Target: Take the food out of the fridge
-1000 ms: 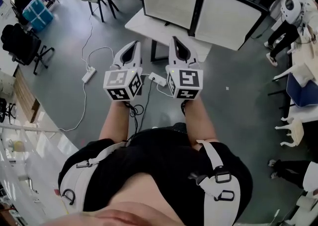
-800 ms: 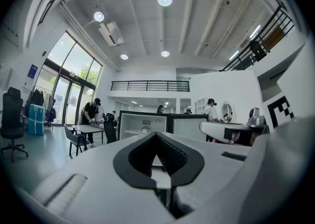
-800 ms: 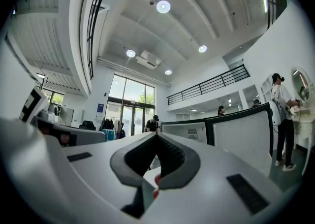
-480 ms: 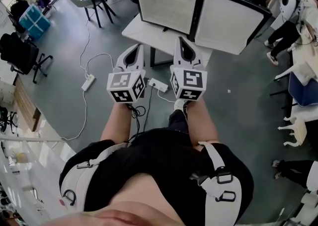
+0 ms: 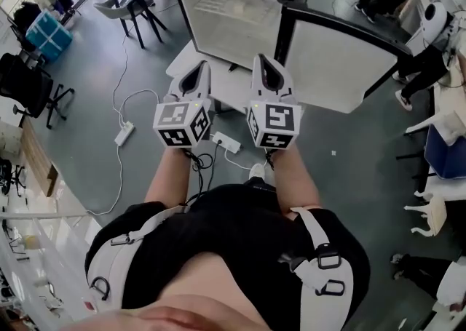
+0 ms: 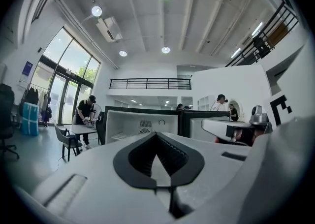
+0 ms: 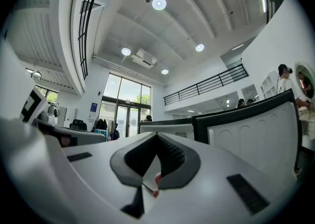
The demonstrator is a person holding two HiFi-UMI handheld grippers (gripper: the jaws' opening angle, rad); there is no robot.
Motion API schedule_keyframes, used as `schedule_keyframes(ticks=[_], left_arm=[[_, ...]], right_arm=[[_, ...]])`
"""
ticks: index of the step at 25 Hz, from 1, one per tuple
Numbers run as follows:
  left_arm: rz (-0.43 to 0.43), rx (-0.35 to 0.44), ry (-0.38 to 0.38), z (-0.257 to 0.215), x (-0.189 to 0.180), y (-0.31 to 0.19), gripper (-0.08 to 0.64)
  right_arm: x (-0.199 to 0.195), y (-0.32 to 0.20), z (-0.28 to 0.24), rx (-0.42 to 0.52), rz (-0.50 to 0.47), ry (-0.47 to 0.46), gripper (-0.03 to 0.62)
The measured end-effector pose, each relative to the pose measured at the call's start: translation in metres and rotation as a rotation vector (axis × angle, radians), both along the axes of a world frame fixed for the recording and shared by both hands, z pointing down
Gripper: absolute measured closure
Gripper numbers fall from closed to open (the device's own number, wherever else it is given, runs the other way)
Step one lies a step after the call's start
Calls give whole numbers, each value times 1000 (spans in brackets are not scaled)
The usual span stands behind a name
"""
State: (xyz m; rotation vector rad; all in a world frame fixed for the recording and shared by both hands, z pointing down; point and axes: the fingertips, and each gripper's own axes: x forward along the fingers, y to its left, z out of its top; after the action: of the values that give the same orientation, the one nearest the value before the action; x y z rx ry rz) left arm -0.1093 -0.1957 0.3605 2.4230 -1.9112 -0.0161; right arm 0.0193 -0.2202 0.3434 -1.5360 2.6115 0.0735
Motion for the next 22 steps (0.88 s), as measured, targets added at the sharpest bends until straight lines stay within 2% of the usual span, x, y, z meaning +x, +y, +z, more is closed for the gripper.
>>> schedule_keyframes(ticks=[7,9,13,15,18,22], left_arm=[[-53,-12,-21,-2,8,-74,561],[-56,-9,-58,0,8,-87,561],[-54,47,-287,-2,5,-112,561],[-34,67,-376,-1,2,-126,561],[23,109,-518,3,4,-144,561],[130,146,-783,24,15,-170,558]], right_arm=[[1,-72,2,-15,-54,-1,584],[-1,-86,5,-23,-68,-2,584],[-8,-104,7,-31,-87,-3,584],[-11,-110,7,-31,-88,-1,584],[-13,-116,11,-41,-86,0,584],[-17,-121,16,-54,-73,-2,584]])
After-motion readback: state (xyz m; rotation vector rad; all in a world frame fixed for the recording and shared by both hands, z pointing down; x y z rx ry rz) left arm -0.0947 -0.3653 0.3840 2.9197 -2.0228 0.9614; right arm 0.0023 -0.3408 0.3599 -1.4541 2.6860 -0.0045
